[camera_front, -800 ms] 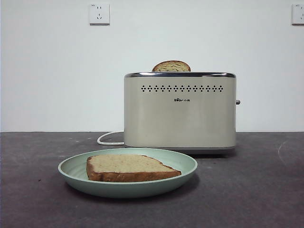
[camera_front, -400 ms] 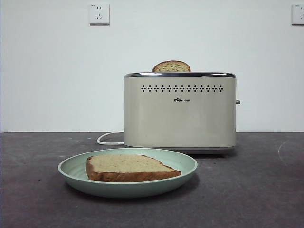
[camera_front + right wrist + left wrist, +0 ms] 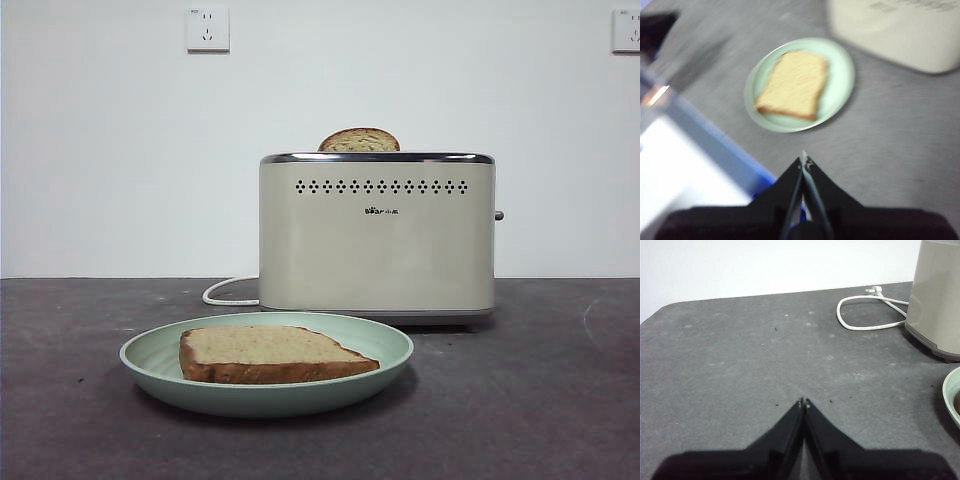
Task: Take the bread from the toaster,put the bread on the plate,put the plate on the table
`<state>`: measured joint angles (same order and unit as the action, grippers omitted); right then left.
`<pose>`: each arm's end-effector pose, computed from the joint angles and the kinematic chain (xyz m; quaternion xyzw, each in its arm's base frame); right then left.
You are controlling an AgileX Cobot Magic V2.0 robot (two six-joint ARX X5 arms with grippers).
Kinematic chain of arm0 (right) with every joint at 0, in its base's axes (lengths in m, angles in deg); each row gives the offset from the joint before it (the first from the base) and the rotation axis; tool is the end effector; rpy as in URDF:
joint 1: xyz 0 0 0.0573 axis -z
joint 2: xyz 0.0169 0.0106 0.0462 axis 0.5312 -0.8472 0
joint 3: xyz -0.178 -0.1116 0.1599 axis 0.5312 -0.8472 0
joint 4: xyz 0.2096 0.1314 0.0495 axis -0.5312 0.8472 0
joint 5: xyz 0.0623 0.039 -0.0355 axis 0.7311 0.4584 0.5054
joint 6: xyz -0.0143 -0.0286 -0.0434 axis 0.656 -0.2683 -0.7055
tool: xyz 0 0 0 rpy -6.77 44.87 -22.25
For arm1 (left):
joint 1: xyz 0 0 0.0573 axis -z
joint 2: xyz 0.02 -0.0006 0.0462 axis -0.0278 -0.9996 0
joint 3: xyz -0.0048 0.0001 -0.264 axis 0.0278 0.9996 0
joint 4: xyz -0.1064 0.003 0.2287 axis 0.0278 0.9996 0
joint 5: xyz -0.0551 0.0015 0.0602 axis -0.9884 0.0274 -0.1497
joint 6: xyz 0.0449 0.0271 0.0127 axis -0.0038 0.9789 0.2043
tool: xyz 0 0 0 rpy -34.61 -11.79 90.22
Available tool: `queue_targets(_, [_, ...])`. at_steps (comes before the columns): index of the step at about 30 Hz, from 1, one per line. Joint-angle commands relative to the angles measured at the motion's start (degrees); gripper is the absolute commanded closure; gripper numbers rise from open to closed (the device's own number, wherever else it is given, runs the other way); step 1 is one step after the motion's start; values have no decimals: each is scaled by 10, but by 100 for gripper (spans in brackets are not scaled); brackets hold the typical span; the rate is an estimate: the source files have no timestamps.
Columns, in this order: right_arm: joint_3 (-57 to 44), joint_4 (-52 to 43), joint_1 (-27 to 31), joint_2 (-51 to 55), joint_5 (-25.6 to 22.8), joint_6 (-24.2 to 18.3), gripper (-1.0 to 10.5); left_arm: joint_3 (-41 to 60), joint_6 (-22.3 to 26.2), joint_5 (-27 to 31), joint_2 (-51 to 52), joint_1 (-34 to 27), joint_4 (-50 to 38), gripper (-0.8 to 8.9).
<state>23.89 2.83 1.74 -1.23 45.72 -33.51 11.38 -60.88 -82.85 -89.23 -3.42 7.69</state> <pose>0.0806 0.0533 0.3473 -0.0259 0.3473 0.3160 0.8825 0.0956 0.0006 0.1510 0.0239 0.0836 -0.0281 0.9958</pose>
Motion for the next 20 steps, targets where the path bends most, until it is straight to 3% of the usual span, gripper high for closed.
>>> queue_targets(1, [0,-3,87,20,-2,-9,946,7,-6,2,1,-2,-3,817])
queue_targets(4, [-3,-16,174,52,-5,-43,946,7,-6,2,1,-2,-3,817])
queue_targets(7, [-23,-78,227,89,-4,-90,946,7,-6,2,1,-2,-3,817])
queue_targets(9, [-51,-136,253,117,-4,-94,946,7,-6,2,1,-2,-3,817])
queue_targets(14, [-155,-256,293,184,-5,-96,946,7,-6,2,1,-2,-3,817])
queue_targets(20, [-337,-401,299,263,-4,-91,946,7,-6,2,1,-2,-3,817])
